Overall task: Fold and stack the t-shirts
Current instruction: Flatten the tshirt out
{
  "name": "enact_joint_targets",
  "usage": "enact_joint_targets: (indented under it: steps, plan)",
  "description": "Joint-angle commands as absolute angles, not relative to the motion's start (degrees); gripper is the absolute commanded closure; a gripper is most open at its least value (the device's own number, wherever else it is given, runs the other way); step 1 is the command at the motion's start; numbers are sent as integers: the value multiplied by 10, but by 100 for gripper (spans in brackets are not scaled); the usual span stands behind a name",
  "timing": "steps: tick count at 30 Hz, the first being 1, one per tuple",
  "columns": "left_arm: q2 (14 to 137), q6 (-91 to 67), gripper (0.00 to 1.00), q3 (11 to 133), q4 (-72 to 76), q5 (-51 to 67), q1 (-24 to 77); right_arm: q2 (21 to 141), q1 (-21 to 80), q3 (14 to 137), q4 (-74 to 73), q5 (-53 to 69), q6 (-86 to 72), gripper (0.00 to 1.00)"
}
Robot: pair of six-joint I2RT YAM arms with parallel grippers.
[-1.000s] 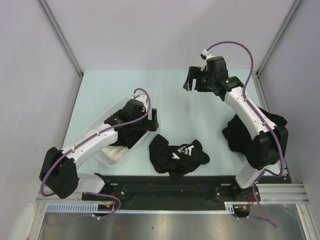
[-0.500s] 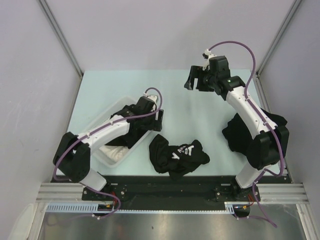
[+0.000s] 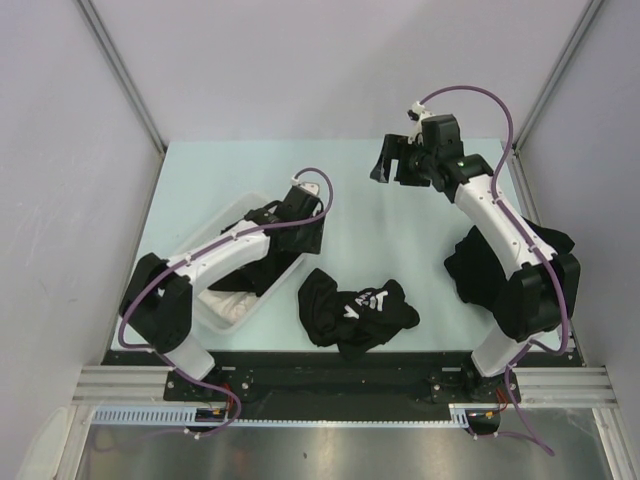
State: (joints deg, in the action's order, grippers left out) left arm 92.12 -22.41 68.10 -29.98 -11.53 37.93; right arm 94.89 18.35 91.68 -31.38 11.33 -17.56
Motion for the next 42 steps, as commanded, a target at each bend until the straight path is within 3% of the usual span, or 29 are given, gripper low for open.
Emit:
enact_joint_targets:
  steps: [1,7,13,17,25,33,42]
  plan:
    - [934,-215,35,718,-305,-160,382,917,182,914,-295,125,-180,15]
    - [963,-212,38,737,-310,-155,383,911,180,912,-294,127,-180,15]
    - [987,-209,48,740,-300,-149,382,902,178,911,-301,131,-173,15]
    - [1004,-207,73,744,-294,-145,382,897,178,909,-308,132,-171,15]
    - [998,-209,92,754,-304,-207,381,890,176,897,-308,134,-170,15]
    - [984,-255,100,752,-343,-235,338,891,175,890,-304,144,-173,15]
    - [940,-265,100,730,-364,-274,273,889,176,879,-302,149,-174,15]
